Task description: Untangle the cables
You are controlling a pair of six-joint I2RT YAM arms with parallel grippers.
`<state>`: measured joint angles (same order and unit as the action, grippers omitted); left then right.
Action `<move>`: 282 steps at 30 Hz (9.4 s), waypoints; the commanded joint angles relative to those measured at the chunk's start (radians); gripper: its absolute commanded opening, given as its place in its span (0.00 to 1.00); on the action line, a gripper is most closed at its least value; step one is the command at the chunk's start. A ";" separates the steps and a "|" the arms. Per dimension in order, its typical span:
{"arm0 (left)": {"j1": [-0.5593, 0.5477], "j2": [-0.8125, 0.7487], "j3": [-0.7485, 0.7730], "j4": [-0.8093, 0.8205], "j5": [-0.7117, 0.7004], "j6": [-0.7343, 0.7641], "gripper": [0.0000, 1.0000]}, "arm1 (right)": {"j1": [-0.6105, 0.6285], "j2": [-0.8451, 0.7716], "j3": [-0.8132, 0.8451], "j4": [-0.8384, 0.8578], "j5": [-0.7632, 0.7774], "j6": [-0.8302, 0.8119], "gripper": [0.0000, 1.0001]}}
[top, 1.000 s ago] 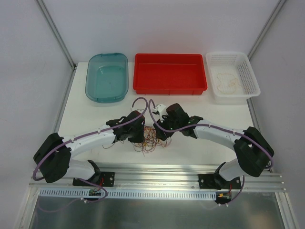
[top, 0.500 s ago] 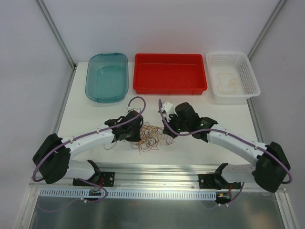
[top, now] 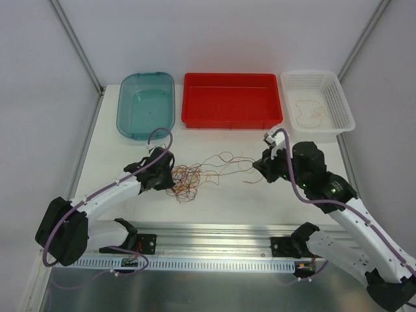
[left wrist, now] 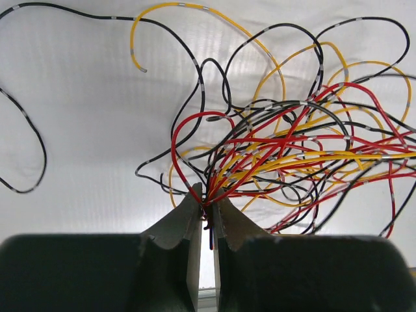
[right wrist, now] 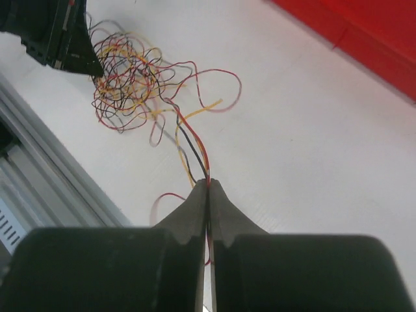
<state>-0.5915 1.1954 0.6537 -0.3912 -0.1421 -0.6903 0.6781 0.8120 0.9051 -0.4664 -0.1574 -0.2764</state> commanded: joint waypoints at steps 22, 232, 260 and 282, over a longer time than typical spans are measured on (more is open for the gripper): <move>0.104 -0.243 -0.085 -0.169 -0.154 -0.020 0.00 | -0.363 -0.034 -0.351 -0.092 0.378 0.559 0.01; 0.453 0.680 1.391 0.133 0.111 0.643 0.00 | -0.264 -0.445 -0.327 -0.227 -0.291 0.347 0.97; 0.472 0.256 0.740 0.095 0.401 0.244 0.99 | -0.167 -0.232 -0.267 -0.138 -0.256 0.359 0.97; 0.096 -0.169 0.092 -0.074 0.055 0.129 0.99 | 0.189 0.513 0.054 0.146 0.303 0.451 0.87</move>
<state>-0.4854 1.0019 0.7589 -0.4545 -0.0200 -0.5472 0.8593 1.2701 0.8978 -0.3878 -0.0010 0.0883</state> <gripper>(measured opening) 0.991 0.884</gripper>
